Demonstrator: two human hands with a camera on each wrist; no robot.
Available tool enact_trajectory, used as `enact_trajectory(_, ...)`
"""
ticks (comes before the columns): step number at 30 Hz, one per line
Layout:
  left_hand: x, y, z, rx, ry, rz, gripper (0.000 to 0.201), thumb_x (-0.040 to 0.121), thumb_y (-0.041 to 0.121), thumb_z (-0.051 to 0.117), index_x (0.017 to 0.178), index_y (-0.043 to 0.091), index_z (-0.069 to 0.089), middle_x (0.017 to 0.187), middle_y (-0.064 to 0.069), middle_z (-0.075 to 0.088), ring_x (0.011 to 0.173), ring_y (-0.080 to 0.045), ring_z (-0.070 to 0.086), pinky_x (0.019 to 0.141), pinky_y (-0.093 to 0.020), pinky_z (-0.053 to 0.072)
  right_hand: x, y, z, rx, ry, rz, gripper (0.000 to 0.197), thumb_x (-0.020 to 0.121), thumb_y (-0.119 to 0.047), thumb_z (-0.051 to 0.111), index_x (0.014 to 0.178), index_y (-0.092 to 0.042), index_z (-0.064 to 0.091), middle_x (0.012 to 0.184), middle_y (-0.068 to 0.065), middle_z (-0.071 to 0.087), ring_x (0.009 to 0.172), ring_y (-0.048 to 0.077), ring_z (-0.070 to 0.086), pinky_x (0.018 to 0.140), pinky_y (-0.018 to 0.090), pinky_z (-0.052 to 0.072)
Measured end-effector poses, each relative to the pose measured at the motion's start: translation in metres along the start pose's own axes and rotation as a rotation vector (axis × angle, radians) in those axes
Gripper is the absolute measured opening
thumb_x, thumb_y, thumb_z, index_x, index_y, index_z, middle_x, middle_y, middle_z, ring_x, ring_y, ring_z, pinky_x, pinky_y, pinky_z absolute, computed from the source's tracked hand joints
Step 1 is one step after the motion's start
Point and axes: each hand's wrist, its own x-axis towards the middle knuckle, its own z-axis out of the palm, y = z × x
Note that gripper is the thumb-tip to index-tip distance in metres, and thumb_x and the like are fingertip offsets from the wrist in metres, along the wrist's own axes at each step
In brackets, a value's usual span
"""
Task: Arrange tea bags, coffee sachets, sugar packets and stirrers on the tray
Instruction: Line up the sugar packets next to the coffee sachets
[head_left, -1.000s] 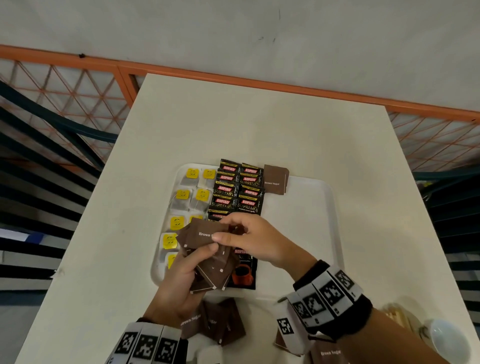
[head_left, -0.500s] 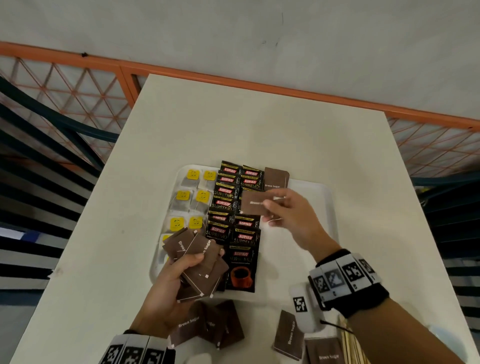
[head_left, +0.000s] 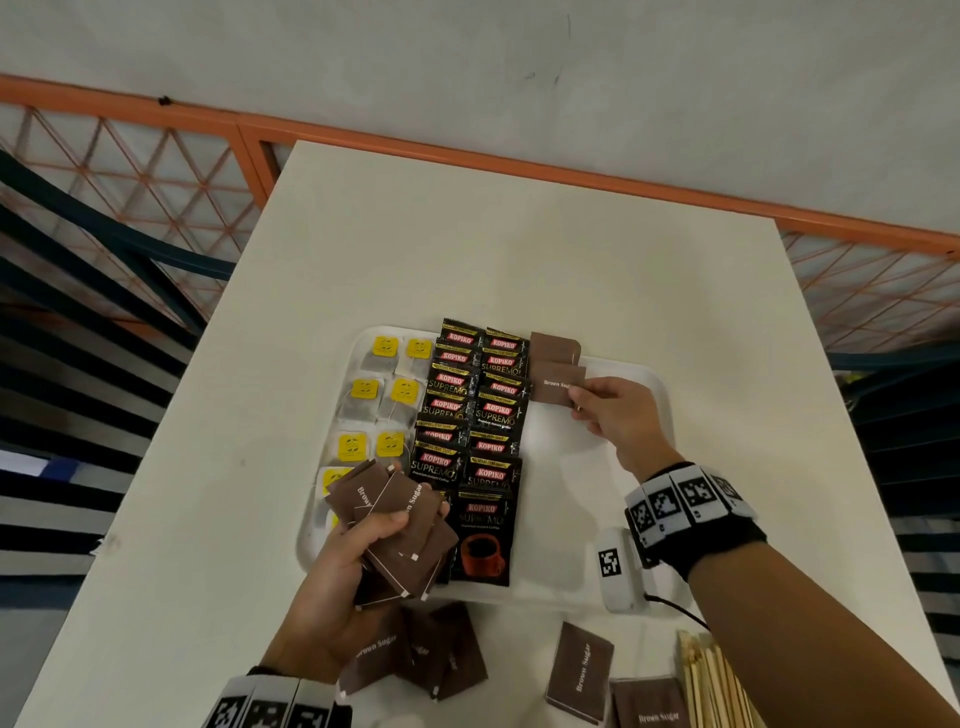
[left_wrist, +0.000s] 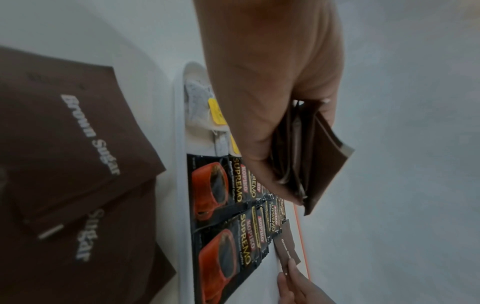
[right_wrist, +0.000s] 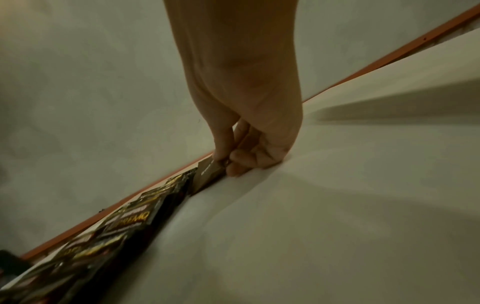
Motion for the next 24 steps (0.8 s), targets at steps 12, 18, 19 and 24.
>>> enact_trajectory(12,0.002,-0.002,0.008,0.027,-0.008,0.026,0.043,0.072,0.008,0.057,0.114,-0.002,0.061,0.106,-0.024,0.068,0.083,-0.028,0.070,0.065,-0.032,0.058,-0.040,-0.009,0.020,-0.329,0.082,-0.264,0.017,0.085,-0.025,0.065,0.096,-0.015,0.058,0.080,-0.006,0.059,0.071,0.005,0.053,0.061,0.013,0.037)
enact_trajectory(18,0.001,-0.010,0.017,0.099,0.019,0.036,0.035,0.067,0.005,0.061,0.102,0.001,0.064,0.075,-0.013,0.071,0.059,-0.021,0.069,0.048,-0.028,0.054,-0.106,-0.021,0.038,-0.434,-0.645,-0.249,0.021,0.086,-0.040,0.059,0.098,-0.023,0.063,0.090,-0.008,0.065,0.078,0.004,0.059,0.074,0.020,0.047)
enact_trajectory(19,0.001,-0.010,0.019,0.106,0.020,0.036,0.036,0.068,0.004,0.061,0.104,0.001,0.063,0.075,-0.013,0.071,0.059,-0.021,0.068,0.048,-0.028,0.054,-0.109,-0.020,0.040,-0.418,-0.682,-0.232,0.020,0.083,-0.037,0.063,0.098,-0.023,0.064,0.090,-0.008,0.064,0.079,0.004,0.058,0.073,0.019,0.047)
enact_trajectory(24,0.001,-0.010,0.019,0.070,0.028,0.020,0.046,0.070,0.013,0.064,0.116,0.006,0.061,0.091,-0.016,0.071,0.070,-0.023,0.069,0.055,-0.031,0.056,-0.113,-0.021,0.041,-0.350,-0.682,-0.170,0.014,0.083,-0.026,0.067,0.095,-0.022,0.062,0.084,-0.010,0.060,0.075,0.002,0.054,0.061,0.012,0.040)
